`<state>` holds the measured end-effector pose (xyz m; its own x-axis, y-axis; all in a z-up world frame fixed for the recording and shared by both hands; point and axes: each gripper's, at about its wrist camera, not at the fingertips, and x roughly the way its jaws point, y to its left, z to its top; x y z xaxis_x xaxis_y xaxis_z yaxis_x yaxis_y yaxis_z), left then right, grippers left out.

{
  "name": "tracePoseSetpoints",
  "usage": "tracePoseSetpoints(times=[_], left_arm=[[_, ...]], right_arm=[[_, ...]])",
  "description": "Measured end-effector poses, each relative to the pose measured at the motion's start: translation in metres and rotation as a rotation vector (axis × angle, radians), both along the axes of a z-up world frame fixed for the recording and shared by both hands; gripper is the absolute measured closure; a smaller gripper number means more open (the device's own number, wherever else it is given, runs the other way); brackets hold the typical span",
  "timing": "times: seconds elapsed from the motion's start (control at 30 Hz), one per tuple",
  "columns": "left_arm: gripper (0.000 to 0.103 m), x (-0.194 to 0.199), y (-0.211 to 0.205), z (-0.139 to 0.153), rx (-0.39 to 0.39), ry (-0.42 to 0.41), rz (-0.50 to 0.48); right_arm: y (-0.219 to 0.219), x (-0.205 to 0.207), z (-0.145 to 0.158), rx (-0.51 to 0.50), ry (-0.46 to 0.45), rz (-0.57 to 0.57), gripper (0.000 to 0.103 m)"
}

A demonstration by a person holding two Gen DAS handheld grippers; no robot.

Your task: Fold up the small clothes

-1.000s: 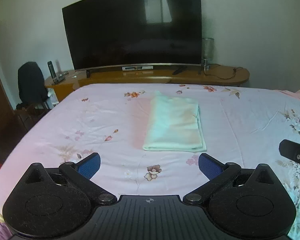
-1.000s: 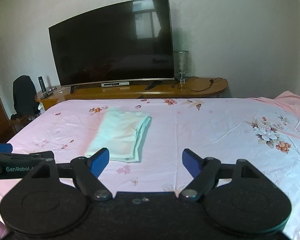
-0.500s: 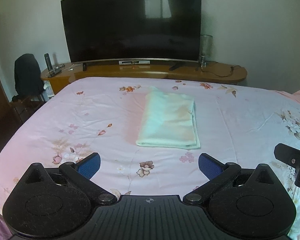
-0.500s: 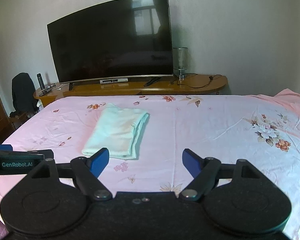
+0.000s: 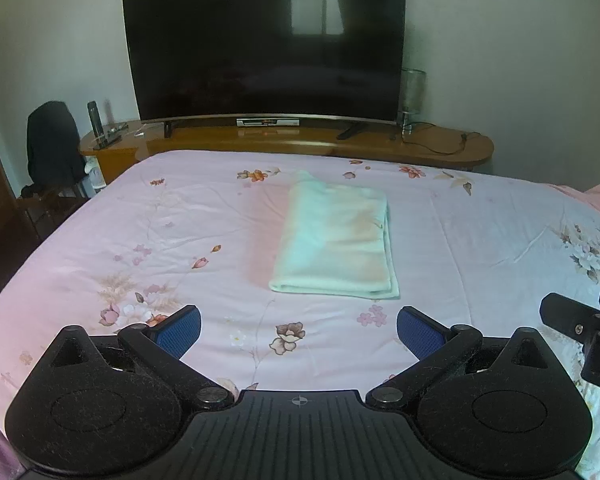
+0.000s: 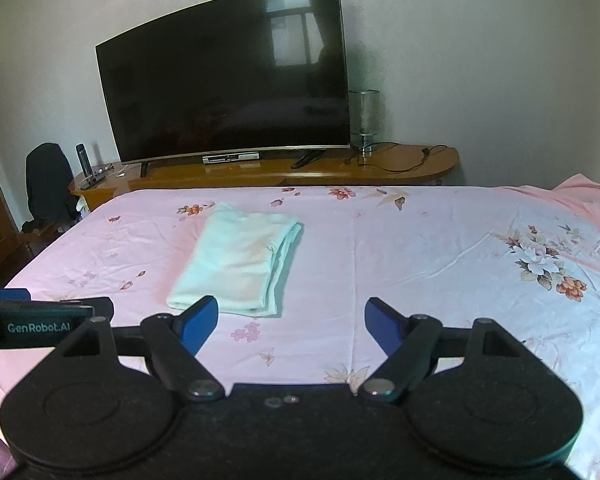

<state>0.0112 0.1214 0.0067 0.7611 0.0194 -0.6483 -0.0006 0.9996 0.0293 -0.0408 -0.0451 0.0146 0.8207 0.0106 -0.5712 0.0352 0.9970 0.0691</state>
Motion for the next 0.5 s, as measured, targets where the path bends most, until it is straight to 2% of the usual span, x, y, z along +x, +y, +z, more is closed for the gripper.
tracePoseSetpoints(times=[0.5], left_arm=[[0.0,0.015,-0.006,-0.009,-0.038,-0.012,-0.007]], right_arm=[[0.0,0.013,-0.004,0.006,0.024,0.022,0.023]])
